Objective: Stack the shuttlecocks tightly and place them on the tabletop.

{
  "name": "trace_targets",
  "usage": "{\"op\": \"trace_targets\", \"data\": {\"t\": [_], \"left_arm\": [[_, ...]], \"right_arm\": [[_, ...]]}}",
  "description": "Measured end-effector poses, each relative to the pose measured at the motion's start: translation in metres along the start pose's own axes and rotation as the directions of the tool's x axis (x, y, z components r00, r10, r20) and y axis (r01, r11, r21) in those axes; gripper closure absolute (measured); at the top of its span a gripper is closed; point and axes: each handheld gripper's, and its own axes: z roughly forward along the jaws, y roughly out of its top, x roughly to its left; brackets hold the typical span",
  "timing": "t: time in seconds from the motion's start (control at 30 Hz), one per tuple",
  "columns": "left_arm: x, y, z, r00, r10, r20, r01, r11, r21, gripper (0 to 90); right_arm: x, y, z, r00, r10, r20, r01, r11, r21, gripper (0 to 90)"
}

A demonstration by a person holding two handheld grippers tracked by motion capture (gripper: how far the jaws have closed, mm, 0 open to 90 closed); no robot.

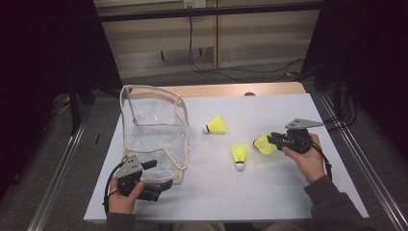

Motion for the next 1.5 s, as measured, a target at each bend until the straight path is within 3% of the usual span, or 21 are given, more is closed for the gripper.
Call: {"op": "trace_targets", "data": {"t": [0.33,0.6,0.77,0.87,0.97,1.5], "left_arm": [[0.001,0.001,0.001,1.0000,-0.001,-0.003,0.001,1.0000,0.004,5.1],[0.000,0.000,0.000,1.0000,-0.004,-0.002,0.004,1.0000,-0.001,5.1],[0.000,0.000,0.001,1.0000,-0.001,-0.003,0.001,1.0000,0.000,5.0],[0.000,0.000,0.000,1.0000,0.000,-0.002,0.000,1.0000,0.000,5.0],[0.000,0.000,0.001,1.0000,0.000,-0.003,0.000,1.0000,-0.005,5.0],[-0.002,0.000,0.000,0.9999,0.006,-0.008,-0.006,1.0000,0.002,4.2]], "right_arm": [[-0.003,-0.005,-0.004,0.9988,0.023,0.042,-0.023,1.000,-0.006,59.3],[-0.003,-0.004,-0.007,0.9975,0.039,0.058,-0.039,0.999,-0.014,55.6],[-0.001,-0.005,-0.006,0.9974,0.032,0.065,-0.032,0.999,-0.003,64.2],[-0.001,-0.009,-0.004,0.9978,0.028,0.061,-0.029,1.000,0.013,80.4],[-0.002,-0.013,-0.001,0.9994,0.019,0.029,-0.020,0.999,0.034,89.9],[0.001,-0.018,0.001,0.9998,0.013,0.018,-0.013,0.999,0.043,90.0]]}}
